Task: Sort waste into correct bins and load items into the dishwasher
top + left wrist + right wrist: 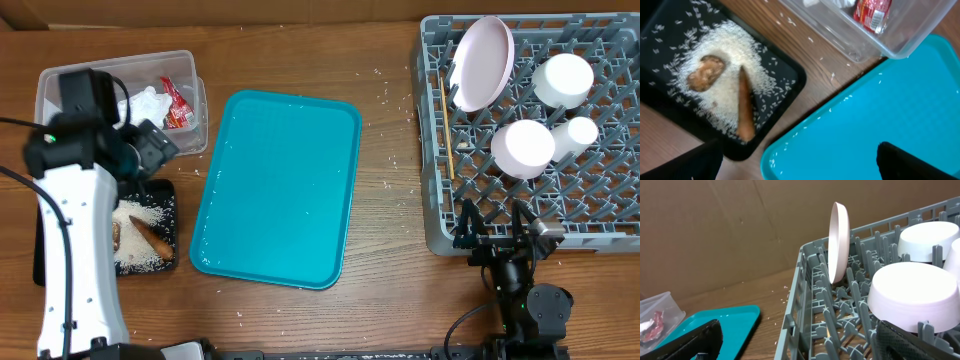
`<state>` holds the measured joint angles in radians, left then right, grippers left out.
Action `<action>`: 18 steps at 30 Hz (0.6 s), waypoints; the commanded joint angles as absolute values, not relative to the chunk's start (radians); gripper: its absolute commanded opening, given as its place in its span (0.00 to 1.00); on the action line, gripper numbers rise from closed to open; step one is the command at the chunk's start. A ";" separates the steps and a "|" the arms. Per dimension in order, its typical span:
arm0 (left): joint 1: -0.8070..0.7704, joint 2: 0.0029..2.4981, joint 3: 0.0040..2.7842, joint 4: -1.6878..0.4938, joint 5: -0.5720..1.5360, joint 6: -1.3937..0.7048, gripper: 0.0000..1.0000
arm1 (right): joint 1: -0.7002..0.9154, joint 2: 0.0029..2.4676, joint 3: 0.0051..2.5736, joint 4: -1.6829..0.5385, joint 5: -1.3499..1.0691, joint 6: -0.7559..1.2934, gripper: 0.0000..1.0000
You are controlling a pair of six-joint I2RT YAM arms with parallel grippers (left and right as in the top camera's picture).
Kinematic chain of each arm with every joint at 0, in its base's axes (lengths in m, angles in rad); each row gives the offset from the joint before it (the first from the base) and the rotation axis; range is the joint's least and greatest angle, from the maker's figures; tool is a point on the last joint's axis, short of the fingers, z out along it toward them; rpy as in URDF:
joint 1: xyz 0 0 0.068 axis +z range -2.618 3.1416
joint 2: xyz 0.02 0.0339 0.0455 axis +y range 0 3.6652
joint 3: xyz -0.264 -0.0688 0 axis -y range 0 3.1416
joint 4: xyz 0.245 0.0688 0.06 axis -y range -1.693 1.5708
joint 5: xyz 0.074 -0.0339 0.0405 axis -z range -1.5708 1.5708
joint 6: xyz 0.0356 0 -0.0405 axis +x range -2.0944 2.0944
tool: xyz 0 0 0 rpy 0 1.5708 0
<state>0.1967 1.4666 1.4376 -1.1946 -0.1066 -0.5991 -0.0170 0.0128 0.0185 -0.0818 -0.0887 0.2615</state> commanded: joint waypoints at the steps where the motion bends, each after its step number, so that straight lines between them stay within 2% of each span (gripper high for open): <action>1: 0.168 1.336 1.230 -1.038 -0.083 -0.484 1.00 | -0.011 0.003 0.008 -0.077 -0.080 0.261 1.00; 8: 0.161 1.035 0.718 -0.466 0.205 -0.197 1.00 | -0.011 0.003 0.008 -0.077 -0.080 0.261 1.00; 13: 0.161 0.841 0.418 -0.139 0.241 -0.100 1.00 | -0.011 0.003 0.008 -0.077 -0.080 0.261 1.00; 18: 0.161 0.681 0.199 0.054 0.241 -0.101 1.00 | -0.011 0.003 0.008 -0.077 -0.080 0.261 1.00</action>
<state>0.1650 0.7532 0.2893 0.0048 0.2073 -0.1558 -0.0170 0.0128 0.0185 -0.0822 -0.0887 0.2615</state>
